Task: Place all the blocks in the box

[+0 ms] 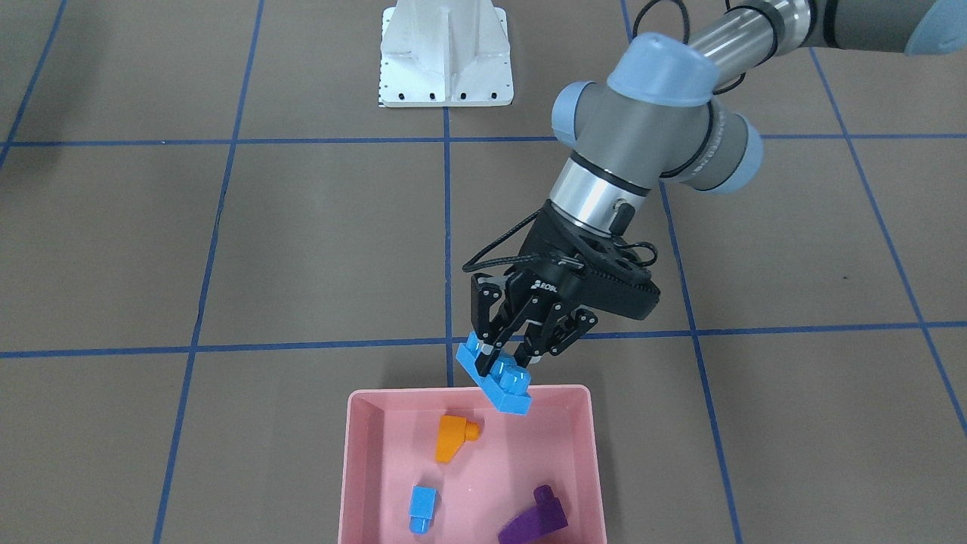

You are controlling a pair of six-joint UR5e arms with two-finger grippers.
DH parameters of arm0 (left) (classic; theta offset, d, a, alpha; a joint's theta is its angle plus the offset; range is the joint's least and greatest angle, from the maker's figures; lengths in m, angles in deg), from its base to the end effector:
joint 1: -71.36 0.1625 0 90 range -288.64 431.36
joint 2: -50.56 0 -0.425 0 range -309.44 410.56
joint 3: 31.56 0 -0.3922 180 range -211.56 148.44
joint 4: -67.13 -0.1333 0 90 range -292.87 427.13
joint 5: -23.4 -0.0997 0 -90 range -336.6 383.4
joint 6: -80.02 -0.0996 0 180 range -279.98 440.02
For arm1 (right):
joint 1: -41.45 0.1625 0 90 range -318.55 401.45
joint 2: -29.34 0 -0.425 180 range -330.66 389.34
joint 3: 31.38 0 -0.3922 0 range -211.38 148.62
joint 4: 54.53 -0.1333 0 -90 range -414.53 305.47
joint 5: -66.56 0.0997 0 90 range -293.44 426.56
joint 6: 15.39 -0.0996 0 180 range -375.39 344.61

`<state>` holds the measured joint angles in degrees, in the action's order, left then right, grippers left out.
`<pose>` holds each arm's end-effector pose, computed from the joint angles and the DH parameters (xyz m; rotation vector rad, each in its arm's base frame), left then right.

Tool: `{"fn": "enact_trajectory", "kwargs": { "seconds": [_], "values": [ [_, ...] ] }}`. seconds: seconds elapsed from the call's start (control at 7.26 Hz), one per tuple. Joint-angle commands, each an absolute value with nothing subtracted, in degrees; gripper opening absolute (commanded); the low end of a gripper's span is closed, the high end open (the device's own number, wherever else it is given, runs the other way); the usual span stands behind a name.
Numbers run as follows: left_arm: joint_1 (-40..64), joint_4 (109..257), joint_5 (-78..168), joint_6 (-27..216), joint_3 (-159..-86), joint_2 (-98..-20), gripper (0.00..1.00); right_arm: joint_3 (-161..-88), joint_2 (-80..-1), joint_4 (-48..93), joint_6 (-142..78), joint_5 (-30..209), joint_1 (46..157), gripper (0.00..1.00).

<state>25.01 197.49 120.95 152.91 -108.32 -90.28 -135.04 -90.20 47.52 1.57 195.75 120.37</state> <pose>0.4360 -0.6312 0.1147 0.6237 1.2204 -0.3389 0.0268 -0.2291 0.7545 -0.4343 -0.6952 -0.2952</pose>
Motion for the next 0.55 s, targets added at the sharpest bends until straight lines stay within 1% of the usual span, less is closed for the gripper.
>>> {"fn": "enact_trajectory", "kwargs": {
  "seconds": [0.0, 0.14, 0.28, 0.41],
  "values": [
    [27.23, 197.56, 115.17, 154.91, -97.11, -97.06, 0.0, -142.98, -84.69, 56.64, 1.57, 192.59, 129.31, 0.0],
    [27.5, 197.56, 110.72, 155.17, -91.73, -99.97, 0.0, -145.09, -82.92, 57.0, 1.49, 192.6, 130.39, 0.0],
    [27.24, 197.64, 110.41, 155.35, -89.24, -100.96, 0.0, -146.68, -80.38, 58.14, 1.48, 192.51, 131.79, 0.0],
    [26.19, 197.64, 110.41, 156.74, -89.13, -100.97, 0.12, -147.74, -76.52, 59.46, 1.48, 192.43, 132.41, 0.0]
  ]
}}
